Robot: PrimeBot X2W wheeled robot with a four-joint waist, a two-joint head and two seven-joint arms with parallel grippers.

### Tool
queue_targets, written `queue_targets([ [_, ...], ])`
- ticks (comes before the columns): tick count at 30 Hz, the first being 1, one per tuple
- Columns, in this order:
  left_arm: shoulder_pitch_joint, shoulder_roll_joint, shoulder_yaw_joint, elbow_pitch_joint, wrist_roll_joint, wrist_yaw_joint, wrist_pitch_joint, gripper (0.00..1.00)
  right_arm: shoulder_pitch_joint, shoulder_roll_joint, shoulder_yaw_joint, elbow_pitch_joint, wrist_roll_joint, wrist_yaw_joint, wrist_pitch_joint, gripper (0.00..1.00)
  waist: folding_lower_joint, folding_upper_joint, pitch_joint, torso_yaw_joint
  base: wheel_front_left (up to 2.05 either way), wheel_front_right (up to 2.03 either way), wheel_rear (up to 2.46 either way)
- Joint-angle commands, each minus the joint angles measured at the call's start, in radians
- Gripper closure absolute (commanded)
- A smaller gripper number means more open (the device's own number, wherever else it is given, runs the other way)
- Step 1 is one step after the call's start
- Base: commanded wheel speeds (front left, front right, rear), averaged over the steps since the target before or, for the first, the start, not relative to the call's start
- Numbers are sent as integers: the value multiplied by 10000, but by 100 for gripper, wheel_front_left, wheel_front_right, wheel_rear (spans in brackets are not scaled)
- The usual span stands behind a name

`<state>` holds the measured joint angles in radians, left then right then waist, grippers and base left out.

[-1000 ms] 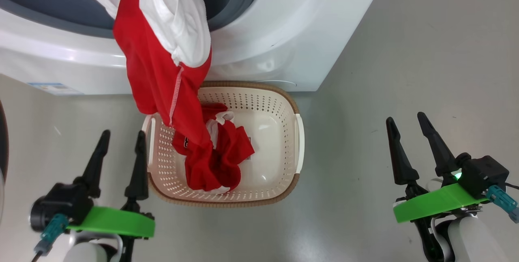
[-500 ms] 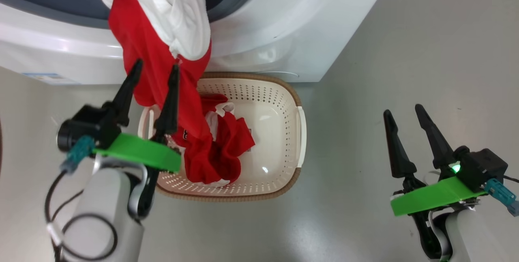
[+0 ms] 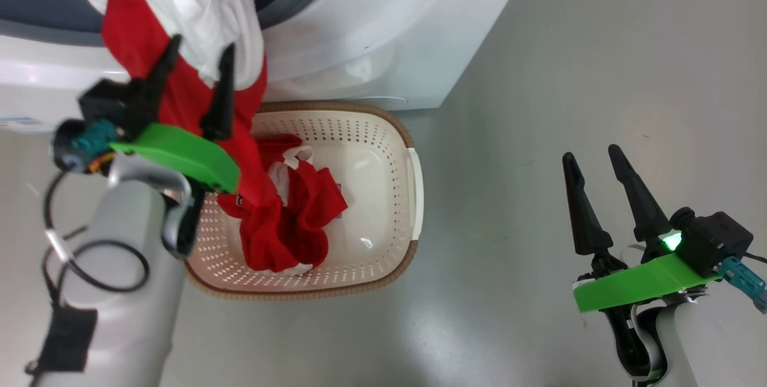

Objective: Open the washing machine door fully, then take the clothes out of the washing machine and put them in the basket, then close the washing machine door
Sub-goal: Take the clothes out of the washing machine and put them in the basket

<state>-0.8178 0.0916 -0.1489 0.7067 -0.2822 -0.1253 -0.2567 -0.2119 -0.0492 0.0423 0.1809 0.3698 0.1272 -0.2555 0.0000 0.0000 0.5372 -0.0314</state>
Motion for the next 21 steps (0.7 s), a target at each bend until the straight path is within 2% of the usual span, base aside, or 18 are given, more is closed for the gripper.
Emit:
queue_targets([
  [1, -259, 439, 322, -20, 76, -54, -51, 0, -69, -10, 249, -258, 56, 35, -63, 0, 0, 0, 129, -138, 0, 0, 0],
  [9, -1464, 838, 580, 1365, 698, 93, -51, 0, -130, -10, 384, -295, 208, 35, -63, 0, 0, 0, 307, -401, 0, 0, 0],
  [14, -2018, 1089, 510, 1999, 1169, 349, -51, 0, -145, -10, 453, -309, 276, 35, -63, 0, 0, 0, 385, -519, 0, 0, 0],
  [21, -2629, 1237, 386, 3447, 1354, 338, -51, 0, -194, -10, 544, -314, 357, 35, -63, 0, 0, 0, 441, -646, 0, 0, 0],
])
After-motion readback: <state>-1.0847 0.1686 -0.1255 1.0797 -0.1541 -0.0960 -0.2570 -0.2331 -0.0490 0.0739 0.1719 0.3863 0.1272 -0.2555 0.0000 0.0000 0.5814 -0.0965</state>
